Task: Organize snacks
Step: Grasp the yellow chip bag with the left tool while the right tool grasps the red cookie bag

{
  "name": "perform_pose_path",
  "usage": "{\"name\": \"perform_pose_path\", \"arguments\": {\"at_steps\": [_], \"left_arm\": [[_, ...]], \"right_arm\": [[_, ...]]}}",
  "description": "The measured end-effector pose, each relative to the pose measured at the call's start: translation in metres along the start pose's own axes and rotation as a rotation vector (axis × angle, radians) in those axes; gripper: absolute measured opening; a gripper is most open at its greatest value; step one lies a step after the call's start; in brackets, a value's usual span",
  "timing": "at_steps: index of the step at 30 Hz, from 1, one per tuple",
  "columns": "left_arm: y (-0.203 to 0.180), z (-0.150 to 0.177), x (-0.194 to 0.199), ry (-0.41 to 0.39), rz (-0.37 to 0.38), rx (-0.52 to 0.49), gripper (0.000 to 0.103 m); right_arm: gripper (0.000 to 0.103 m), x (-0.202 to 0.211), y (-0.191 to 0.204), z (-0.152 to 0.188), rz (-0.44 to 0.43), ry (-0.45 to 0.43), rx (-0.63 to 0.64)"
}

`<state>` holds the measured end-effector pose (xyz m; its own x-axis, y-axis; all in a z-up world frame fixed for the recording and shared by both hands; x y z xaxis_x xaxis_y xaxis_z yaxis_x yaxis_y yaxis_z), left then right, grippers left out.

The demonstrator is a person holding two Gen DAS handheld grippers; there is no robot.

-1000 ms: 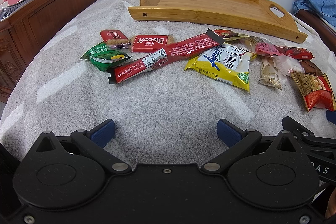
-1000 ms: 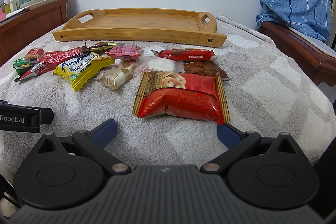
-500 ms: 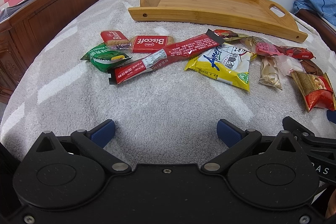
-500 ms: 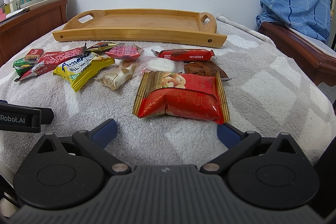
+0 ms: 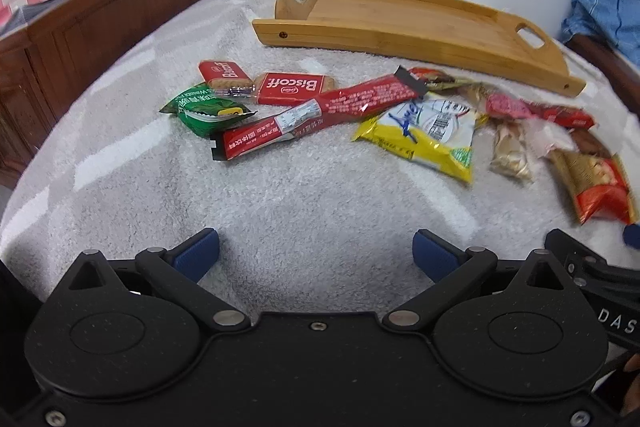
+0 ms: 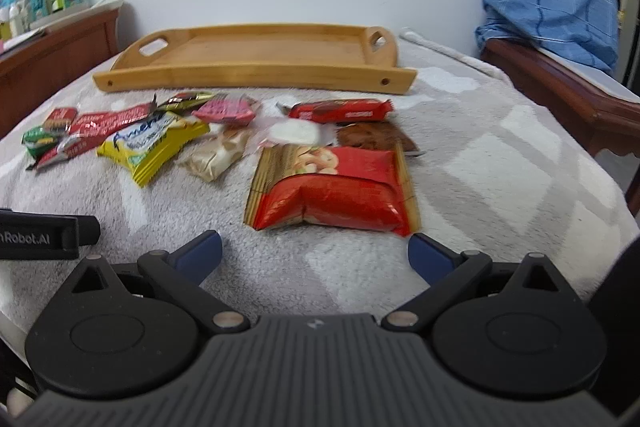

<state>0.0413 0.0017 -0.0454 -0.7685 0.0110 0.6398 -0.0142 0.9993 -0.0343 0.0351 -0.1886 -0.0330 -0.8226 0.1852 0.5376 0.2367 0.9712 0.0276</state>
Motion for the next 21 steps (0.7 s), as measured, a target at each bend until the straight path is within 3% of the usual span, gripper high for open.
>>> {"name": "perform_pose_path", "arguments": {"at_steps": [5,7,15,21], "left_arm": [[-0.005,-0.016,0.011,-0.057,0.095,0.04,0.088],[-0.013,-0.024,0.015,-0.085,0.132,0.028,0.079],[-0.044,-0.048,0.004,-0.126,0.227,-0.036,0.079],[-0.05,-0.055,-0.018,-0.109,0.208,-0.072,0.08]], "right_arm": [[0.103,0.015,-0.004,-0.016,0.024,-0.133,0.004],[0.096,0.016,-0.004,-0.023,0.01,-0.166,0.005],[0.09,0.004,-0.016,-0.035,-0.006,-0.153,-0.023],[0.087,-0.001,-0.02,-0.031,-0.01,-0.133,-0.057]]}}
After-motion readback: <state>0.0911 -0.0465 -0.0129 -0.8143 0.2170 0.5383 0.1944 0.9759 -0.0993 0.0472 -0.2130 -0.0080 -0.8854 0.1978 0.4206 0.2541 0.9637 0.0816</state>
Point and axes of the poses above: each gripper's, at about its wrist camera, not at the fingertips, and x roughly against the way its jaws point, y to its left, z to its underside, the point moved 7 cm from there along -x, roughly the way its jaws point, and after that the axes turned 8 degrees about -y, right-handed, at the moved point
